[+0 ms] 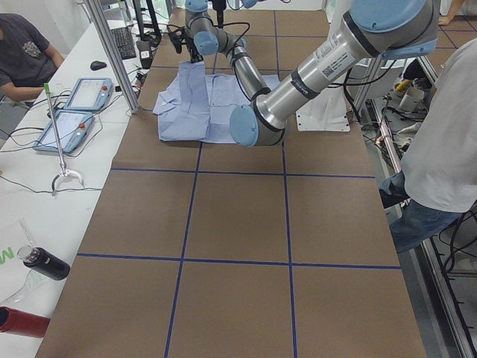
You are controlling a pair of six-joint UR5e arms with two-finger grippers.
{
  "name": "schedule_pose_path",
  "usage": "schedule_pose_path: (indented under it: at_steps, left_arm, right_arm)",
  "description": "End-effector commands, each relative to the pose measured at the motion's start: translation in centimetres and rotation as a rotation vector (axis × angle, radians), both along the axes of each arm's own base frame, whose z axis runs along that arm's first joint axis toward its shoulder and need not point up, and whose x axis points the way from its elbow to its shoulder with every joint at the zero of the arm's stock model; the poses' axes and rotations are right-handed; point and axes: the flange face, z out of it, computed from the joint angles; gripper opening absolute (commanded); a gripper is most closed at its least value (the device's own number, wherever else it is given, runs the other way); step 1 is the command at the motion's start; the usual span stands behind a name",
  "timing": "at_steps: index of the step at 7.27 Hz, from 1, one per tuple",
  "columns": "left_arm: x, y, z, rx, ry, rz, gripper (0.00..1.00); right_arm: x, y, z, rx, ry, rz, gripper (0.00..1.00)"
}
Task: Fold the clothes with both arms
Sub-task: 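Fold the other sleeve across the shirt with the left gripper while the right withdraws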
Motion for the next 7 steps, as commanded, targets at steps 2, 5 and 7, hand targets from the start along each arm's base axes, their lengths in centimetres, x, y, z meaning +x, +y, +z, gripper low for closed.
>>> schedule_pose_path:
  at_steps: [2, 5, 7]
  left_arm:
    - [4.4, 2.6, -0.3, -0.029, 0.006, 0.049, 0.00]
    - [12.8, 3.7, 2.8, -0.038, 0.020, 0.006, 0.00]
    - [17.9, 7.9, 3.0, -0.014, 0.044, 0.046, 0.00]
  right_arm:
    - [0.0, 0.0, 0.1, -0.002, 0.004, 0.002, 1.00]
    - [0.0, -0.1, 0.1, -0.002, 0.004, 0.002, 1.00]
    - [-0.1, -0.1, 0.0, -0.001, 0.003, 0.001, 1.00]
